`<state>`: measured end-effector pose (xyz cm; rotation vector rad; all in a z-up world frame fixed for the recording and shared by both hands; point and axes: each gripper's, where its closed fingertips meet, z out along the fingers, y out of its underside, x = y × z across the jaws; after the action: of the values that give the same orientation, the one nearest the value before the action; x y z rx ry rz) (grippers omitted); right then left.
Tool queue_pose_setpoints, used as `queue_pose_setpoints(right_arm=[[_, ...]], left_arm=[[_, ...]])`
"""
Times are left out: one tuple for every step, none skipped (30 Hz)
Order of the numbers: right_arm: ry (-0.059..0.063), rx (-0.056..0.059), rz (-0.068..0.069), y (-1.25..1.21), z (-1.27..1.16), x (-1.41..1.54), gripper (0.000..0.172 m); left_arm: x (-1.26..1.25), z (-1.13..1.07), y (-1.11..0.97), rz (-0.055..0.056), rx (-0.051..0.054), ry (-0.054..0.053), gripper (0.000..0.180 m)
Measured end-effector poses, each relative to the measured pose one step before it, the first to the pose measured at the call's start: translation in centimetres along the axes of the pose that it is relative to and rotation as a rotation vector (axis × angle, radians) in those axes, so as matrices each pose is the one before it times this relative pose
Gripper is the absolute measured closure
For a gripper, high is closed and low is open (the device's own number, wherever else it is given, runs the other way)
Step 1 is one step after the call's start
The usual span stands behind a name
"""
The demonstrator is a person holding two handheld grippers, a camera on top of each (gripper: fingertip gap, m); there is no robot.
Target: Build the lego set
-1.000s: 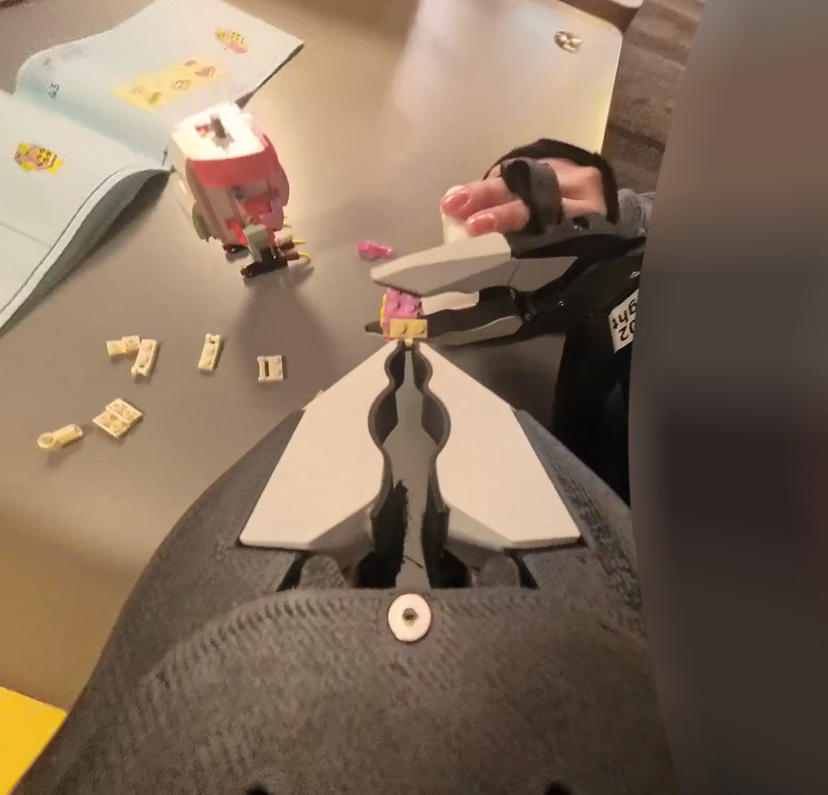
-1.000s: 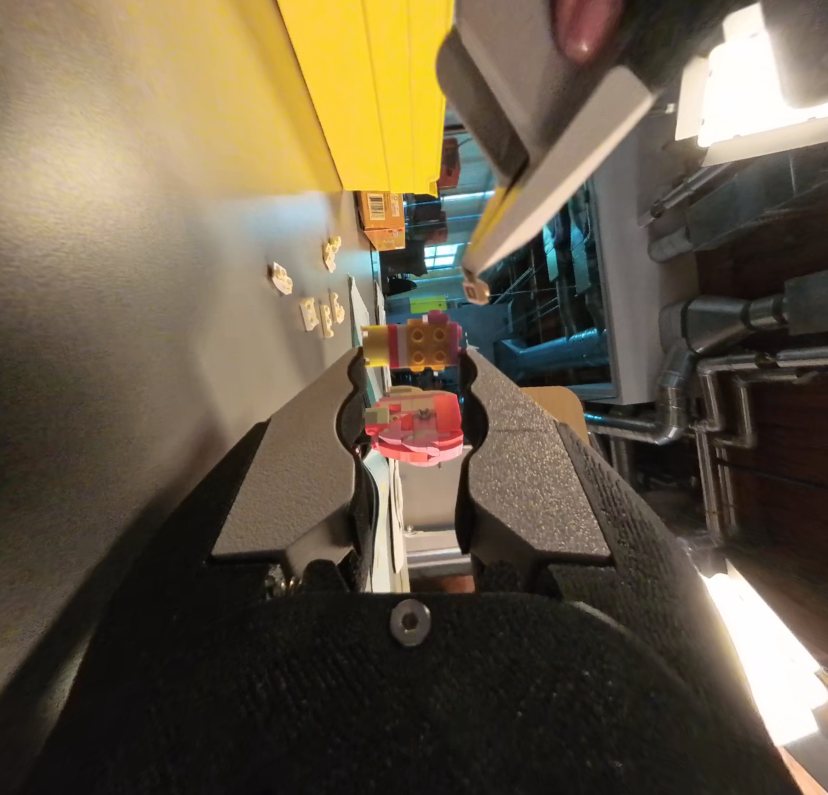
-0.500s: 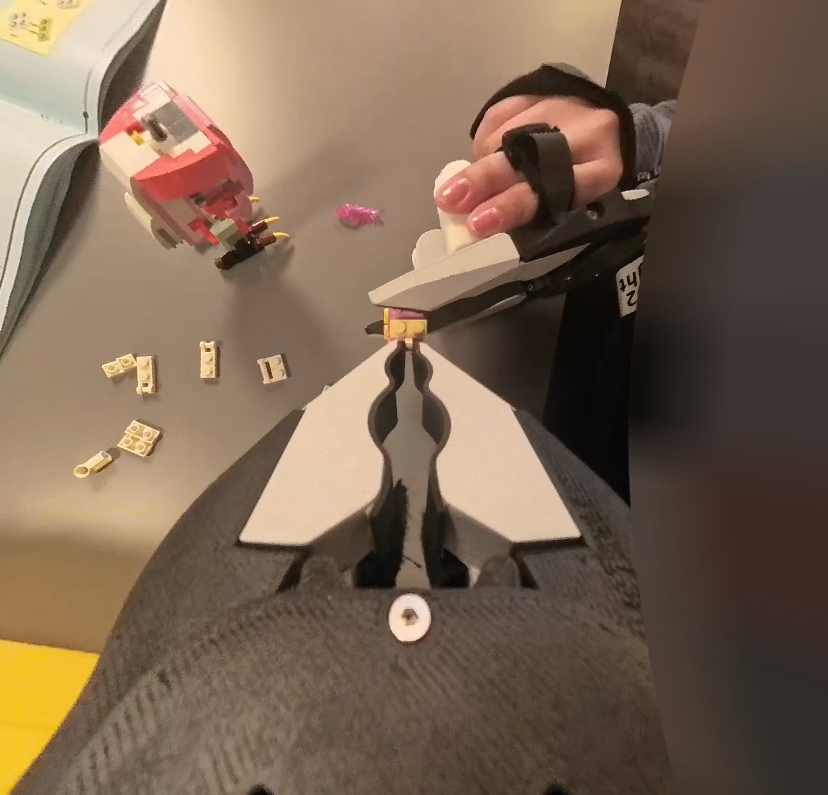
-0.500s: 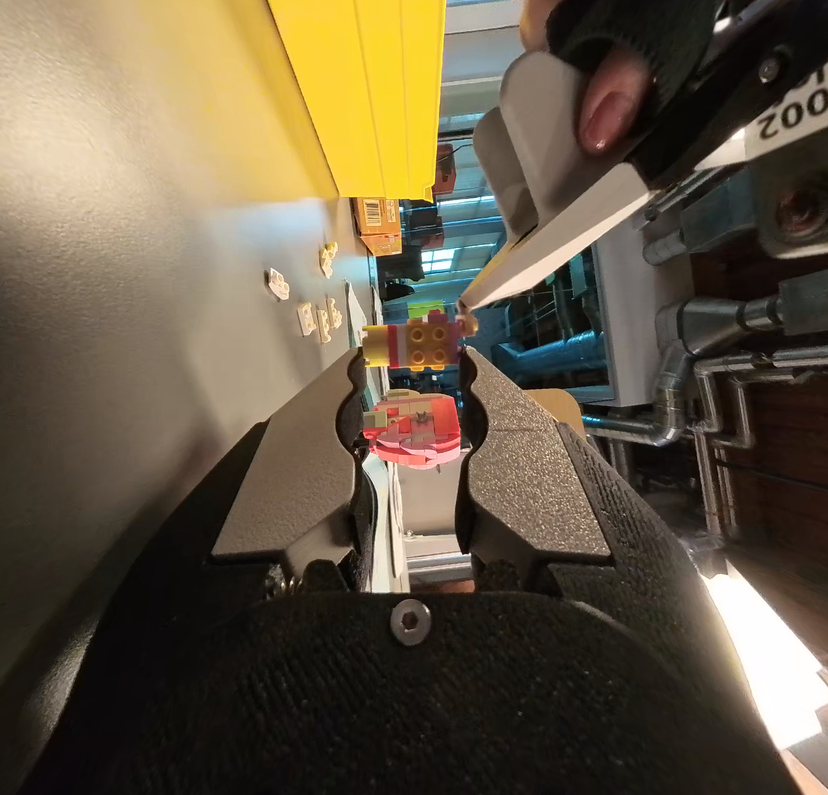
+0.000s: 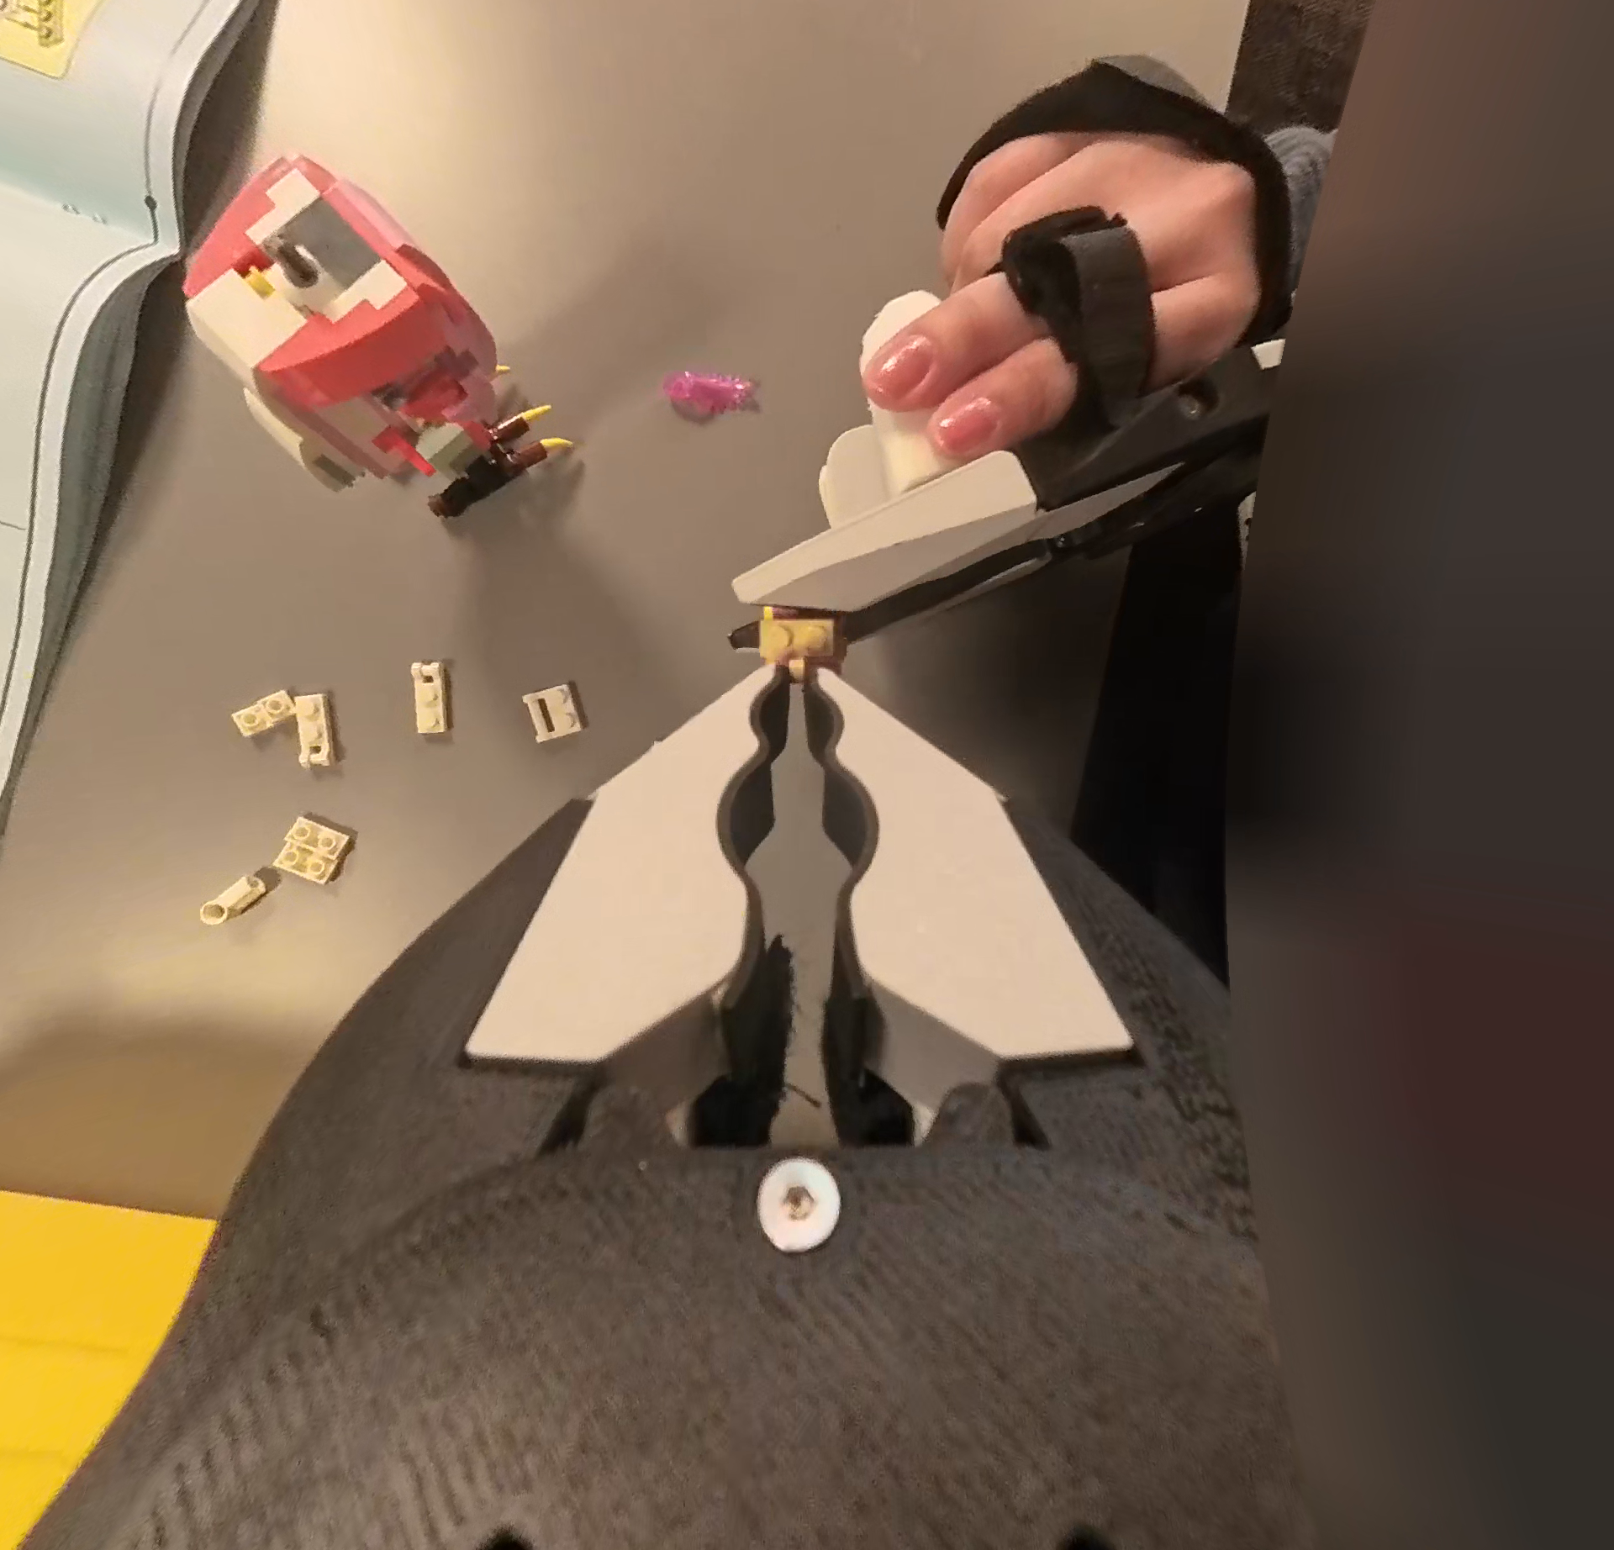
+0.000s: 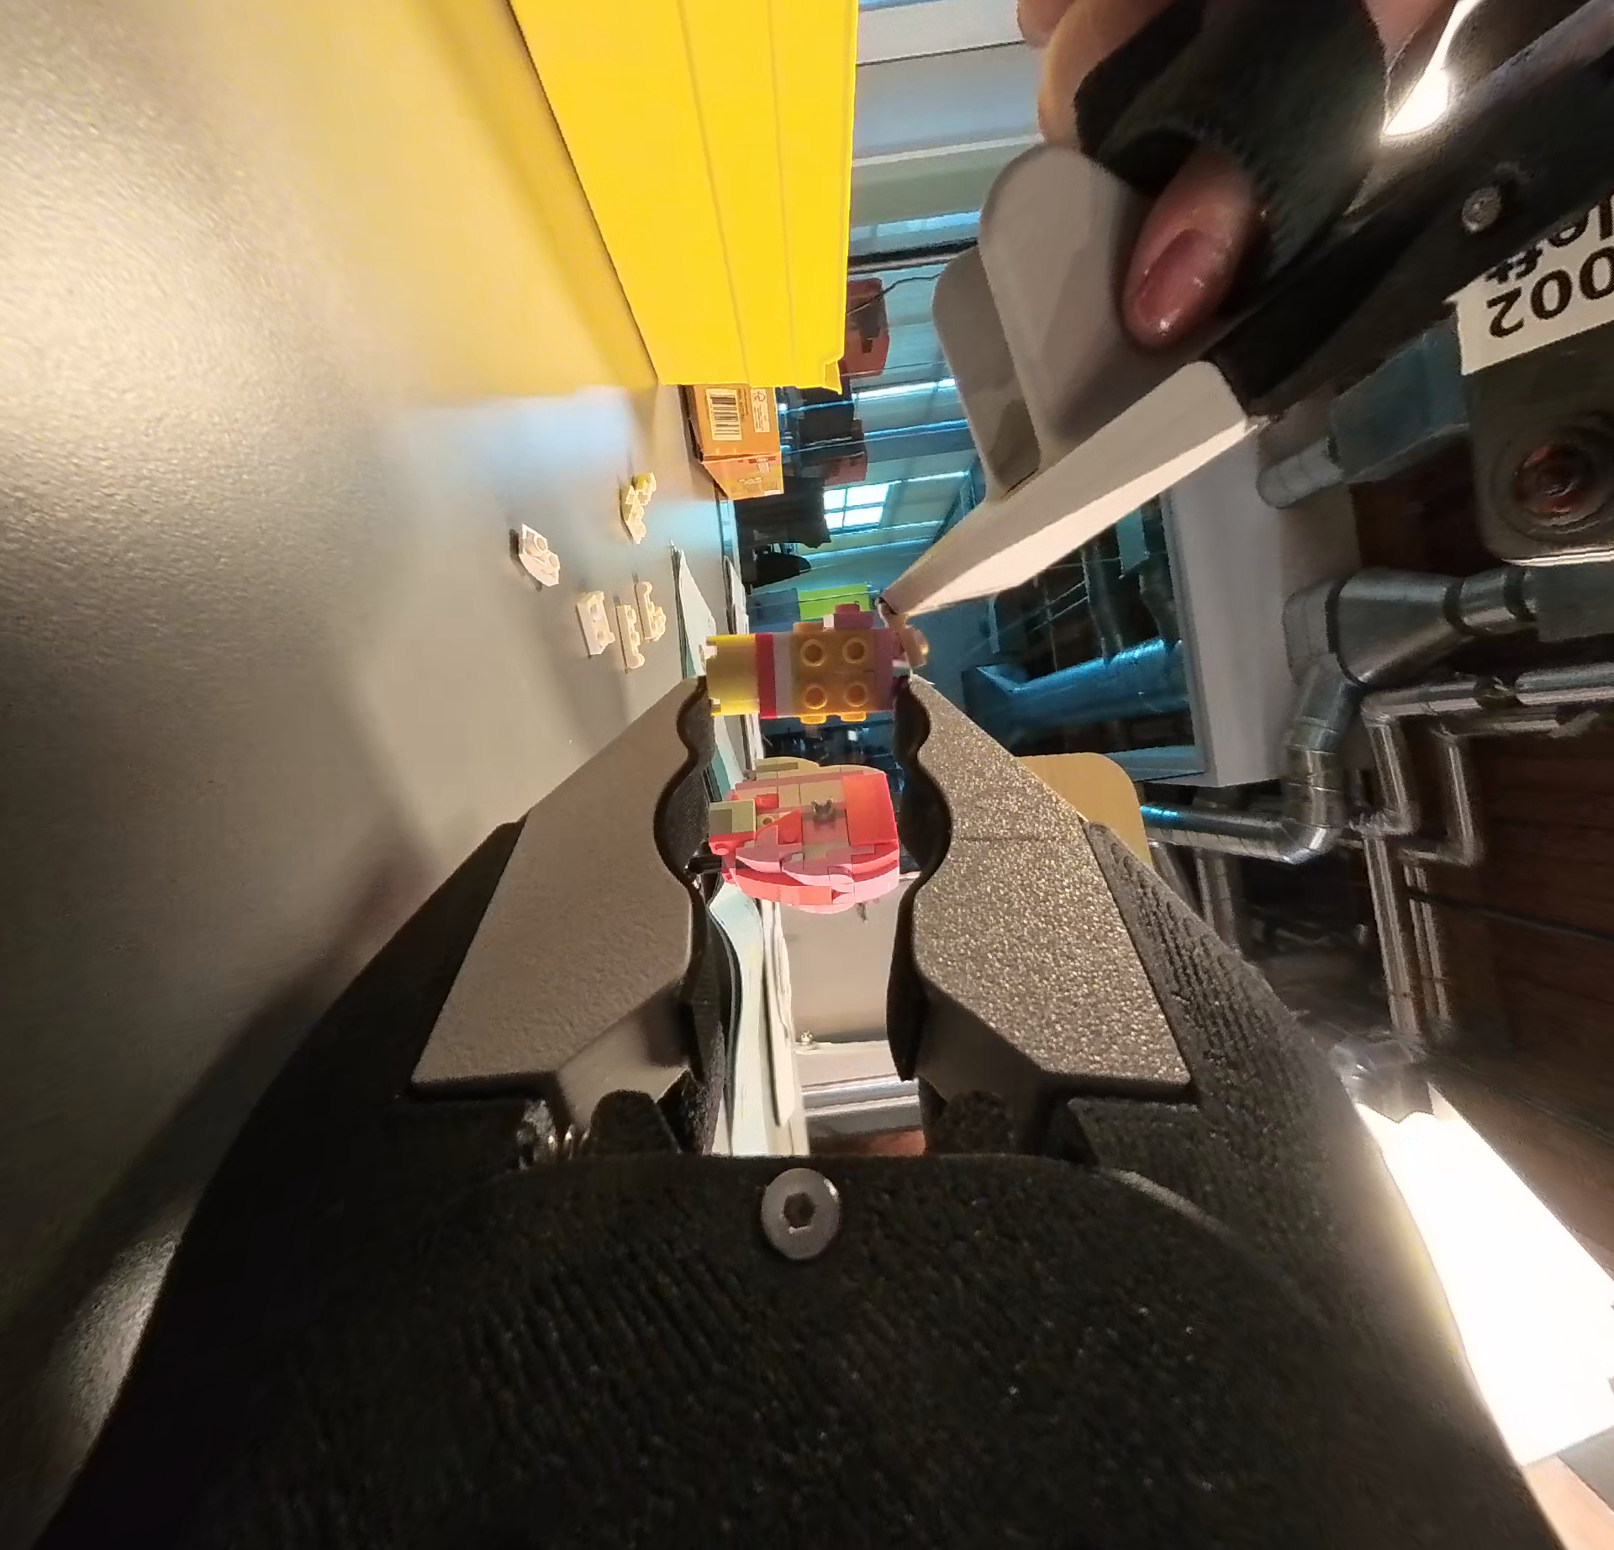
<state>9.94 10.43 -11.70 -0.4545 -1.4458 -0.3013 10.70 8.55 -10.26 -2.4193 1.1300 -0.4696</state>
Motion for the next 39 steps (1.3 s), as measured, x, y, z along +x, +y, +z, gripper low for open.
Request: queue_pose_setpoints(right_arm=[[0.0010,-0.0003,0.0035,0.022,0.001,0.032,0.132],[0.0012,-0.0010,0.0031,0.031,-0.004,0.038,0.131],[0.0011,-0.0010,0.0025,0.026,0.005,0.040,0.131],[0.0004,-0.0004,0.0017,0.021,0.008,0.015,0.132],[0.0007,-0.0001,0.0007,0.000,0.000,0.015,0.132],[0.0006,0.0002,0.0004,0.001,-0.007,0.017,0.132],[0.0003,0.0000,0.0006,0.008,0.005,0.011,0.132],[0.0007,0.0000,0.0008,0.004,-0.008,0.014,0.132],[0.0003,0.0000,0.0010,0.007,0.006,0.018,0.132],[0.0004,-0.0004,0.0008,0.013,0.003,0.010,0.132],[0.0006,-0.0003,0.0009,0.012,0.003,0.013,0.132],[0.0005,-0.0002,0.0015,0.013,-0.004,0.029,0.132],[0.0005,-0.0002,0.0015,0.013,-0.004,0.019,0.132],[0.0005,-0.0001,0.0011,-0.002,0.001,0.019,0.132],[0.0004,-0.0003,0.0009,0.017,-0.006,0.011,0.131],[0.0003,-0.0004,0.0010,0.012,0.003,0.017,0.132],[0.0003,-0.0003,0.0014,0.011,0.004,0.016,0.131],[0.0006,-0.0004,0.0018,0.015,-0.005,0.028,0.132],[0.0002,-0.0006,0.0024,0.018,-0.006,0.018,0.131],[0.0003,-0.0011,0.0025,0.032,-0.004,0.029,0.131],[0.0010,-0.0012,0.0020,0.030,0.003,0.031,0.132],[0.0007,-0.0004,0.0019,0.020,-0.013,0.031,0.132],[-0.0005,-0.0002,0.0017,0.008,0.005,0.001,0.132],[-0.0015,-0.0008,0.0010,0.027,0.005,-0.017,0.132],[-0.0013,-0.0007,0.0008,0.012,0.009,-0.015,0.132],[-0.0016,0.0002,0.0016,-0.001,-0.006,-0.013,0.132],[-0.0026,0.0002,0.0026,0.001,0.008,-0.023,0.132],[-0.0030,-0.0008,0.0028,0.023,0.006,-0.030,0.132],[-0.0028,-0.0010,0.0025,0.022,0.013,-0.027,0.132],[-0.0032,-0.0002,0.0022,0.009,0.004,-0.039,0.132],[-0.0037,0.0005,0.0019,-0.010,0.004,-0.045,0.132],[-0.0037,0.0002,0.0014,-0.003,0.001,-0.061,0.132],[-0.0034,-0.0001,0.0008,-0.004,0.008,-0.045,0.132],[-0.0034,0.0001,0.0004,0.009,0.005,-0.059,0.132],[-0.0030,0.0004,0.0001,-0.010,0.011,-0.043,0.132],[-0.0022,0.0008,-0.0004,-0.008,0.005,-0.047,0.132],[-0.0021,0.0009,-0.0007,-0.020,0.001,-0.035,0.132],[-0.0026,0.0006,-0.0010,-0.005,0.004,-0.049,0.132],[-0.0025,0.0005,-0.0012,-0.016,0.007,-0.058,0.132]], left_arm=[[0.065,-0.013,0.009,0.0002,-0.0020,0.0038,0.179],[0.042,0.001,0.029,0.0010,-0.0031,0.0023,0.179],[0.035,0.017,0.027,0.0018,-0.0043,0.0016,0.179],[0.015,0.031,0.019,0.0011,-0.0026,-0.0003,0.179],[0.032,0.029,-0.001,0.0017,-0.0019,0.0017,0.179],[0.039,0.022,-0.009,0.0013,-0.0005,0.0013,0.179],[0.025,0.020,-0.029,0.0009,0.0002,0.0006,0.179],[0.022,0.009,-0.054,0.0010,0.0017,0.0006,0.178],[0.036,0.004,-0.072,0.0003,0.0032,0.0026,0.177],[0.031,-0.003,-0.059,-0.0009,0.0023,0.0016,0.176],[-0.036,-0.005,-0.040,-0.0007,0.0018,-0.0016,0.174],[-0.023,0.003,-0.028,0.0000,0.0016,-0.0017,0.172],[-0.003,-0.009,-0.048,0.0002,0.0024,-0.0004,0.171],[0.012,-0.009,-0.032,-0.0004,0.0028,0.0008,0.170],[-0.002,-0.027,-0.060,-0.0004,0.0042,-0.0011,0.169],[0.019,-0.056,-0.053,0.0003,0.0055,0.0002,0.167],[0.058,-0.114,-0.059,-0.0004,0.0087,0.0009,0.163],[0.043,-0.166,-0.092,-0.0008,0.0155,-0.0013,0.158],[0.080,-0.221,-0.130,0.0027,0.0260,-0.0019,0.154],[0.114,-0.211,-0.181,0.0093,0.0380,-0.0037,0.147],[0.164,-0.138,-0.123,0.0219,0.0448,-0.0065,0.139],[0.015,-0.022,0.062,0.0360,0.0430,-0.0215,0.126],[-0.374,0.096,0.134,0.0432,0.0454,-0.0536,0.117],[-0.283,0.175,0.274,0.0585,0.0437,-0.0574,0.110],[-0.431,0.174,0.413,0.0682,0.0348,-0.0780,0.106],[-0.456,0.128,0.531,0.0856,0.0249,-0.0905,0.104],[-0.326,0.086,0.516,0.1033,0.0205,-0.0930,0.103],[-0.291,0.022,0.458,0.1182,0.0157,-0.1006,0.103],[-0.114,-0.021,0.334,0.1234,0.0126,-0.0920,0.106],[0.241,0.032,0.196,0.1136,0.0065,-0.0606,0.109],[0.269,0.074,0.070,0.0880,0.0035,-0.0472,0.112],[0.195,0.101,-0.061,0.0635,0.0042,-0.0386,0.113],[0.240,0.086,-0.160,0.0498,0.0083,-0.0217,0.114],[0.009,0.065,-0.194,0.0376,0.0078,-0.0251,0.115],[-0.148,0.022,-0.275,0.0291,0.0112,-0.0254,0.116],[-0.077,0.015,-0.273,0.0231,0.0111,-0.0113,0.118],[-0.059,0.048,-0.223,0.0184,0.0070,-0.0059,0.120],[-0.049,0.048,-0.192,0.0153,0.0062,-0.0015,0.123],[-0.007,0.040,-0.191,0.0144,0.0084,0.0014,0.127]])
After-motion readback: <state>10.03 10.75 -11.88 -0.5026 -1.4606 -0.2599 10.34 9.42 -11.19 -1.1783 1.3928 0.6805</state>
